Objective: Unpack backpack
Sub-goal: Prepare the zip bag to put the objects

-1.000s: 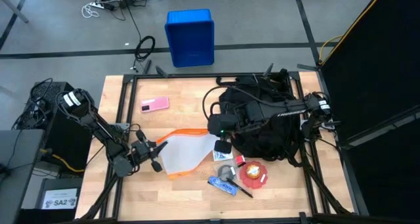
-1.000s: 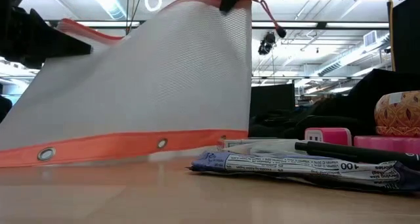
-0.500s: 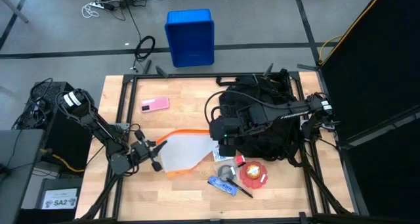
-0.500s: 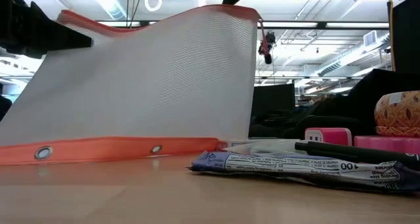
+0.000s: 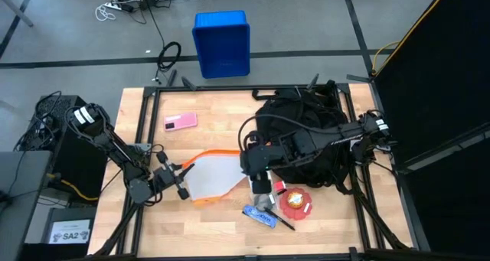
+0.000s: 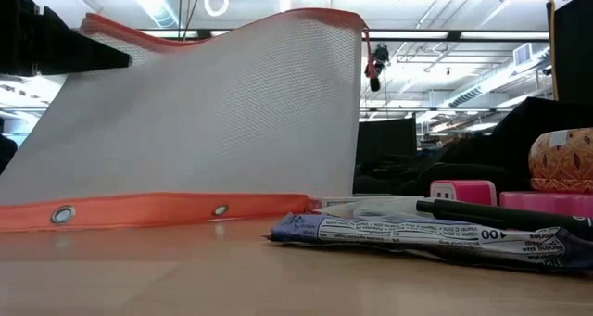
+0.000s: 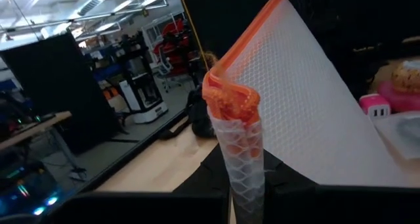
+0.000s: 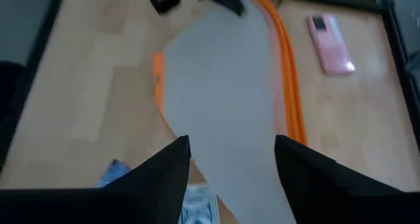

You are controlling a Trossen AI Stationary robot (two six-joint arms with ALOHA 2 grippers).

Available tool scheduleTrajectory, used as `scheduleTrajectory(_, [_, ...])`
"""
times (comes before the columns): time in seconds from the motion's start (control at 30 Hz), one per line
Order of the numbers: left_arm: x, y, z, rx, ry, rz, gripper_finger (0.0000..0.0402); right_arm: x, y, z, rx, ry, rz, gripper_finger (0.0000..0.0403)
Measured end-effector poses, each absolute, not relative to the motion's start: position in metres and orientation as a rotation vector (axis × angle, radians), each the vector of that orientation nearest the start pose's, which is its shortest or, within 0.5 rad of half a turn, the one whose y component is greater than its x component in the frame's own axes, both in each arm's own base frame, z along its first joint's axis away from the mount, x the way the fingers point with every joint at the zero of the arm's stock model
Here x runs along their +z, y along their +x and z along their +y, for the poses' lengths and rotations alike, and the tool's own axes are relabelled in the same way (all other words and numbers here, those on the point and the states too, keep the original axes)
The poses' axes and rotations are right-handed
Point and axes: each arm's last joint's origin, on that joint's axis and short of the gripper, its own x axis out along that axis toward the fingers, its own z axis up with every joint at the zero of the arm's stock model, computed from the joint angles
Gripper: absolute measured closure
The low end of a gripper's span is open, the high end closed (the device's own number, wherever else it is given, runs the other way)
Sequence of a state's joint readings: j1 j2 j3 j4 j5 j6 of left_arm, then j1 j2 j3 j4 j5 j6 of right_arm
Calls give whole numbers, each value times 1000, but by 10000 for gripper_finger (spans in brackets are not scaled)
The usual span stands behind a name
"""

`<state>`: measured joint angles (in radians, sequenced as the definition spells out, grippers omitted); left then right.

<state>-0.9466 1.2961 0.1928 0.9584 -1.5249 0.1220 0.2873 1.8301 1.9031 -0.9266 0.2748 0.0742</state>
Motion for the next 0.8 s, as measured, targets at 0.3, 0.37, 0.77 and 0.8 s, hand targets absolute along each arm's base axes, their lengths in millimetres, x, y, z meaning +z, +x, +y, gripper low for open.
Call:
scheduleTrajectory(0.3, [167, 135, -139, 531, 360, 108, 402, 334, 383, 99, -17, -183, 846, 282])
scheduleTrajectory(0.37, [172, 138, -142, 521, 382, 112, 402, 334, 385, 95, -26, -183, 847, 294])
scheduleTrajectory(0.77, [174, 139, -143, 540, 384, 114, 402, 342, 389, 81, -39, -205, 791, 308])
scheduleTrajectory(0.8, [174, 139, -143, 540, 383, 114, 402, 341, 389, 78, -47, -209, 802, 310])
